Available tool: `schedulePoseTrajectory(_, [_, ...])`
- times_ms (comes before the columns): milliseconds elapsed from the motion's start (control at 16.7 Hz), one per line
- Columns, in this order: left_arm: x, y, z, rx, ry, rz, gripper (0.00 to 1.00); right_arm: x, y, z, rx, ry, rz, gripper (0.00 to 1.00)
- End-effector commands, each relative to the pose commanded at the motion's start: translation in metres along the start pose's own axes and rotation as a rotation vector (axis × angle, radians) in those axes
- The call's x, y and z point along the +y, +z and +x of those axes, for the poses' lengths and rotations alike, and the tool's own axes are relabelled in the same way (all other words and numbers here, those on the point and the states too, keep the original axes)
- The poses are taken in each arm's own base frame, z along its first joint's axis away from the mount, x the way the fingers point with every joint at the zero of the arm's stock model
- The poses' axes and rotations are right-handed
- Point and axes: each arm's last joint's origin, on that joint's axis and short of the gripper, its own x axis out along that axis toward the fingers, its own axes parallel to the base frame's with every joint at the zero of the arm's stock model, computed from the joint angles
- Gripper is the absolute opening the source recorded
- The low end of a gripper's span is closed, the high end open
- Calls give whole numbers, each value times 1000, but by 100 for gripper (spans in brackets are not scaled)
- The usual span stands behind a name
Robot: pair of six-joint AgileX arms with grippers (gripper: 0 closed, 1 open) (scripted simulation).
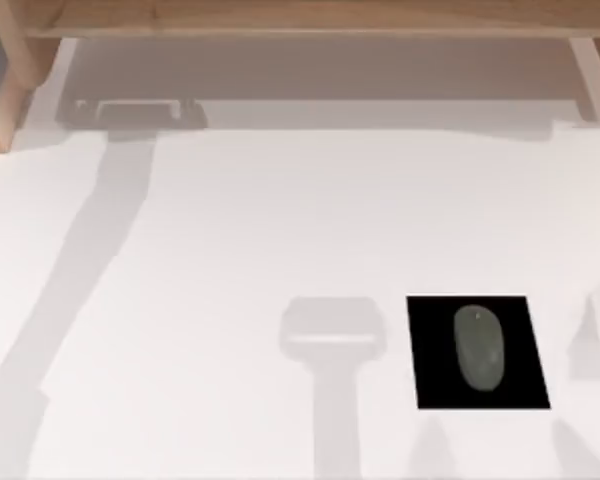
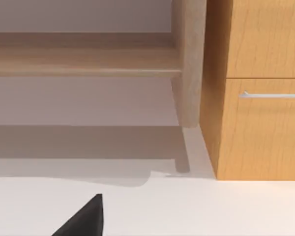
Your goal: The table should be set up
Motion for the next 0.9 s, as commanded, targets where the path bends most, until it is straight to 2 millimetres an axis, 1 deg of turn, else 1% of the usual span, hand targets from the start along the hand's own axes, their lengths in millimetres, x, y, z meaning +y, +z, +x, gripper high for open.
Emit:
schedulePoseTrajectory(120, [-19,-1,38,20,3,6,100,0,0,0,0,0,0,100])
schedulePoseTrajectory(240, [-37,-5,70,35,6,11,100,0,0,0,0,0,0,100])
schedulePoseTrajectory(420, [-60,-19,106,58,9,20,100,0,0,0,0,0,0,100])
schedulePoseTrajectory(480, [-66,-23,114,62,9,22,100,0,0,0,0,0,0,100])
schedulePoseTrajectory(600, [-74,-28,124,67,9,24,100,0,0,0,0,0,0,100])
schedulePoseTrajectory(840, [-75,-29,125,68,9,25,100,0,0,0,0,0,0,100])
schedulePoseTrajectory(900, [-73,-29,126,70,12,26,100,0,0,0,0,0,0,100])
